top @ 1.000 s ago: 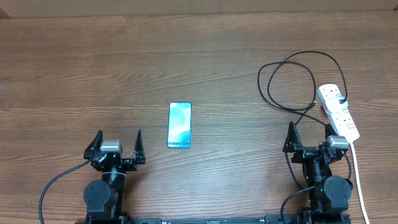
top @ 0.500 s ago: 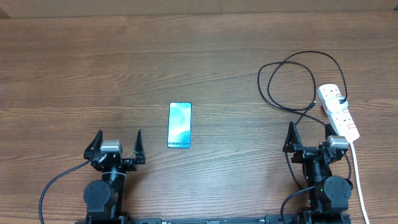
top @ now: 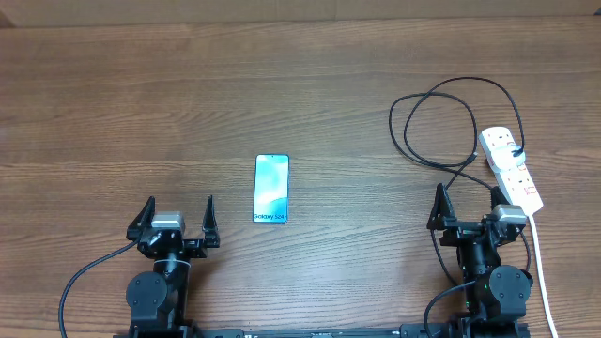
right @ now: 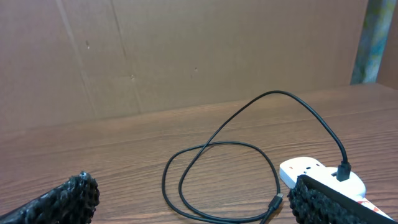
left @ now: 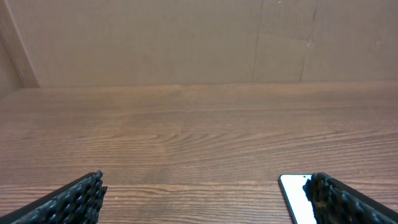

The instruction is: Plug charger to phone and switch on socket

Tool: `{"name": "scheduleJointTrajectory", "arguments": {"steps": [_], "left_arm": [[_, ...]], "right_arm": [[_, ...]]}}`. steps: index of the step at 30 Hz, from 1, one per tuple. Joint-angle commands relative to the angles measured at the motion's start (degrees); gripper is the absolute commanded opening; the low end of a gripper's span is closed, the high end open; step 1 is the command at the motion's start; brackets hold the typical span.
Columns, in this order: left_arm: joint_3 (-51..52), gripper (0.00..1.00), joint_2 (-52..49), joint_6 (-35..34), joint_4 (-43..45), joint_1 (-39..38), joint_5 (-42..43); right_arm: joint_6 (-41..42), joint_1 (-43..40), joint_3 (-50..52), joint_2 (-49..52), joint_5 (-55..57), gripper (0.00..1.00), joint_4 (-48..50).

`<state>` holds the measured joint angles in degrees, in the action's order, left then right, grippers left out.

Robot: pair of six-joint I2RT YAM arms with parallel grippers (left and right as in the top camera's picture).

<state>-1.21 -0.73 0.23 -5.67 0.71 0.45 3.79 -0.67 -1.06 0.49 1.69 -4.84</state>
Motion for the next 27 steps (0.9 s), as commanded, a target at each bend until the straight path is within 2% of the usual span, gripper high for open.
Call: {"name": "scheduleJointTrajectory", "arguments": {"steps": [1,13,18,22,27], "left_arm": [[0.5,1.0,0.5,1.0,0.5,-0.3,0.0],[0.5,1.0,0.5,1.1,0.7,-0.3,-2.5],[0.0,0.99,0.5,0.6,1.1,-0.3,5.6],[-3.4,1.0,0.4,-2.1,-3.2,-0.3,6.5],[-10.2,0.99,-1.5,-2.1,-9.4,-0.3,6.4]], "right_arm": [[-0.9,0.0,0.6,-0.3,-0.3,1.0,0.1],[-0.9,0.0,0.6,-0.3,-0.3,1.0,0.1],[-0.9,0.0,0.6,-0.3,-0.3,1.0,0.1],[-0.9,0.0,0.6,-0.3,-0.3,1.0,0.1],[-0.9,0.0,0.6,-0.3,-0.3,1.0,0.1]]}}
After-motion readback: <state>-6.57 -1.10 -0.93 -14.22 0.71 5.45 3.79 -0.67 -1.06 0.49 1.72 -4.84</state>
